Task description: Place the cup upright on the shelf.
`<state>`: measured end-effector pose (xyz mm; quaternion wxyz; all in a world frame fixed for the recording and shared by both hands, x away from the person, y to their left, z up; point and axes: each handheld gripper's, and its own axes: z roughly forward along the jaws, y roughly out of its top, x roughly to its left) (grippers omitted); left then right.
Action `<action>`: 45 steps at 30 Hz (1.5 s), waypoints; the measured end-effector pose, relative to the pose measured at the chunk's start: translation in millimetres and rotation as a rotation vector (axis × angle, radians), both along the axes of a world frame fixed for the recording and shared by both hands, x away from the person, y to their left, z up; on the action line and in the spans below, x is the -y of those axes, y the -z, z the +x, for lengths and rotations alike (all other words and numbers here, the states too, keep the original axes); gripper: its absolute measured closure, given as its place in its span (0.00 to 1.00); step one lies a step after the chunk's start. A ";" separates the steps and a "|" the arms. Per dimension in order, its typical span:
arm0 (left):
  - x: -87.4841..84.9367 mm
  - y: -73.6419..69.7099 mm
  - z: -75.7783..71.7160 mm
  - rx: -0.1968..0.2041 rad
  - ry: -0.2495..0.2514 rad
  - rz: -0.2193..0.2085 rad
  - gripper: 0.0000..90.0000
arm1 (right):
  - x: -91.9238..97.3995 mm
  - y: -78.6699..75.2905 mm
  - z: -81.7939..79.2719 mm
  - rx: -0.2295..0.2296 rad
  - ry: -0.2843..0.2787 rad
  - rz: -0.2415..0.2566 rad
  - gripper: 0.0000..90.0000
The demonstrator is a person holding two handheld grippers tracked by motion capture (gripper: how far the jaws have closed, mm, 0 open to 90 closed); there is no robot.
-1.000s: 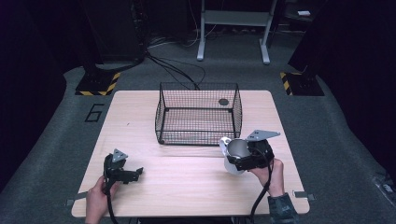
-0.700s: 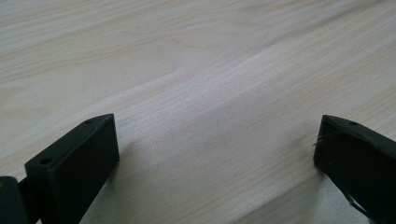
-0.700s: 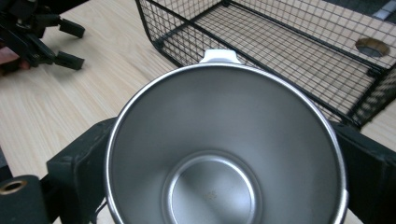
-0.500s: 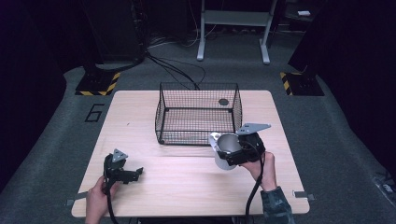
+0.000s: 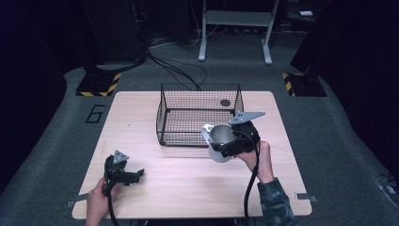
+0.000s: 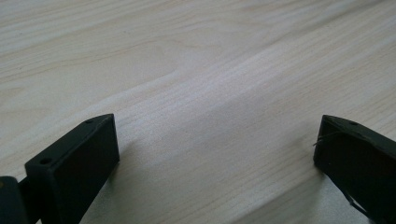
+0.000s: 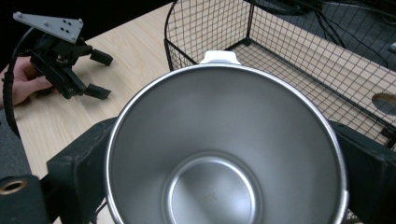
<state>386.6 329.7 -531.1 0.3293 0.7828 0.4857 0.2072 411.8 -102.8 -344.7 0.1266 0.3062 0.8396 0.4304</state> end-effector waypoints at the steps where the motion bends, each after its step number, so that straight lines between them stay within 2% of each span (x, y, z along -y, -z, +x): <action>1: 0.0 0.0 0.0 0.000 0.000 0.000 0.00 | -1.6 -2.4 1.2 0.004 -0.004 0.000 0.06; 10: 0.0 0.0 0.0 0.000 0.000 0.000 0.00 | -18.6 -21.6 12.8 0.021 -0.027 -0.007 0.06; 11: 0.0 0.0 0.0 0.000 0.000 0.000 0.00 | -20.1 -24.4 13.3 0.012 -0.030 -0.014 0.06; 13: 0.0 0.0 0.0 0.000 0.000 0.000 0.00 | -23.1 -28.8 16.6 0.026 -0.042 -0.027 0.06; 21: 0.0 0.0 0.0 0.000 0.001 0.000 0.00 | -32.7 -41.2 34.7 0.029 -0.031 -0.040 0.06; 28: 0.0 0.0 0.0 0.000 0.001 0.001 0.00 | -35.7 -44.7 49.7 0.027 -0.015 -0.040 0.06; 35: 0.0 0.0 -0.1 0.000 0.000 0.000 0.00 | -40.3 -48.1 64.9 0.026 0.005 -0.064 0.06; 38: 0.0 0.0 -0.1 0.000 0.000 0.000 0.00 | -42.6 -48.9 70.4 0.010 0.013 -0.070 0.06; 45: 0.0 0.1 -0.1 0.001 0.000 0.000 0.00 | -50.8 -42.9 89.6 0.007 0.022 -0.076 0.06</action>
